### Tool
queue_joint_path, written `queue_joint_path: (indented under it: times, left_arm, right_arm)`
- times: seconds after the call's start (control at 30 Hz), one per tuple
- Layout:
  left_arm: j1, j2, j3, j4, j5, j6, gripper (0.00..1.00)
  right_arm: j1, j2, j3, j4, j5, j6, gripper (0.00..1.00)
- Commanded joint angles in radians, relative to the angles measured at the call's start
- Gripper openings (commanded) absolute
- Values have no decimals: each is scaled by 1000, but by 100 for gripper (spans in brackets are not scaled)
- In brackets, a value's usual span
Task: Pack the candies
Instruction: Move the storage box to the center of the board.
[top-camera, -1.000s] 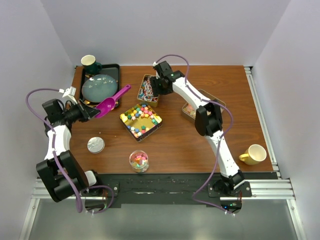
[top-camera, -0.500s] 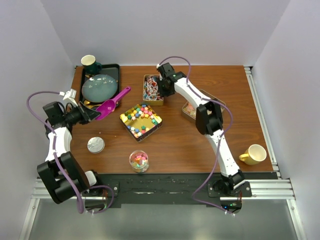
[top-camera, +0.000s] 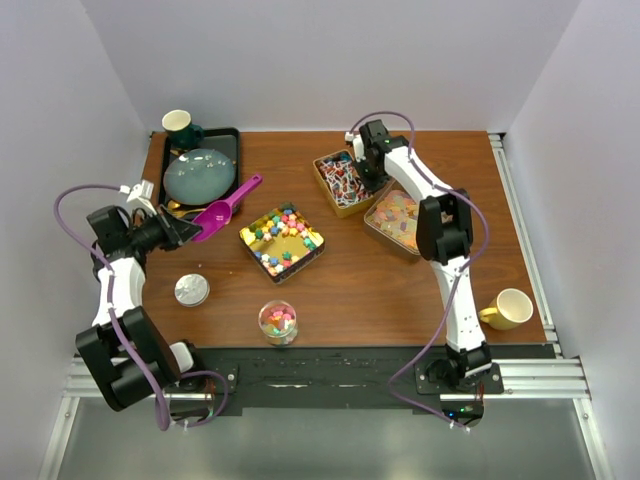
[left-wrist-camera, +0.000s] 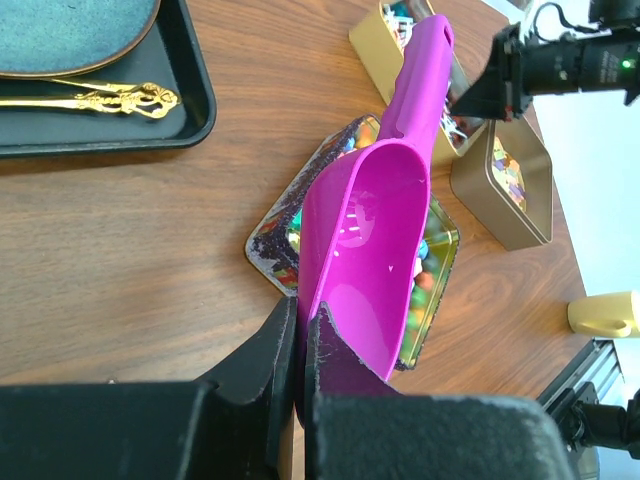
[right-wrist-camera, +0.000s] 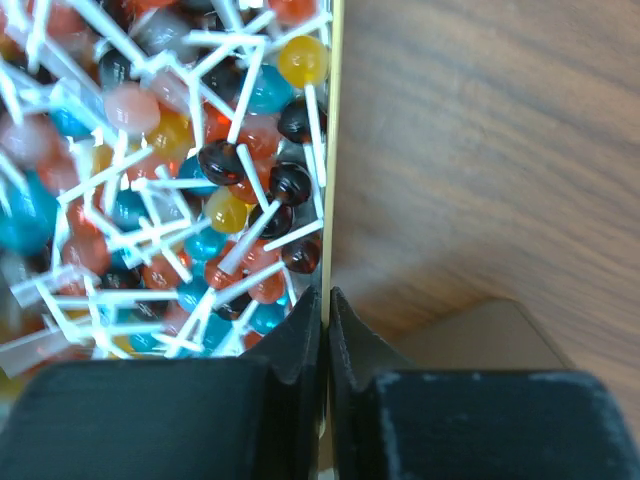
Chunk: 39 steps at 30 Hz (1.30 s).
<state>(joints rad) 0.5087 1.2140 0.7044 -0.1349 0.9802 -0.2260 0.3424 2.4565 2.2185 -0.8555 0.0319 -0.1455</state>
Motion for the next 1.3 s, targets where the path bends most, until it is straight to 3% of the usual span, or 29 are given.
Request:
queue_joint_path:
  times: [0.0,0.2,0.5,0.73,0.97,1.27]
  left_arm:
    - [8,-37,-22,57,26,-21,0]
    - [7,-42,-42,83,26,-29,0]
    - [8,-33,-45,95,26,-32,0]
    - [8,-27,-45,101,28,-36,0]
    - [7,-25,-54,118,26,-45,0]
    - [8,-25,-54,151,31,-59,0]
  right_arm:
    - [20,-165,-114,-40,-75,-303,0]
    - [18,-278,-307,-34,-99,-580,0]
    - [6,-336,-442,-119,-55,-810,0]
    - [-10,-456,-664,-31,-7,-1000,0]
    - [0,-510,-701,-25,-29,-1016,0]
    - [130,-493,-669,-62,-56,-861,0]
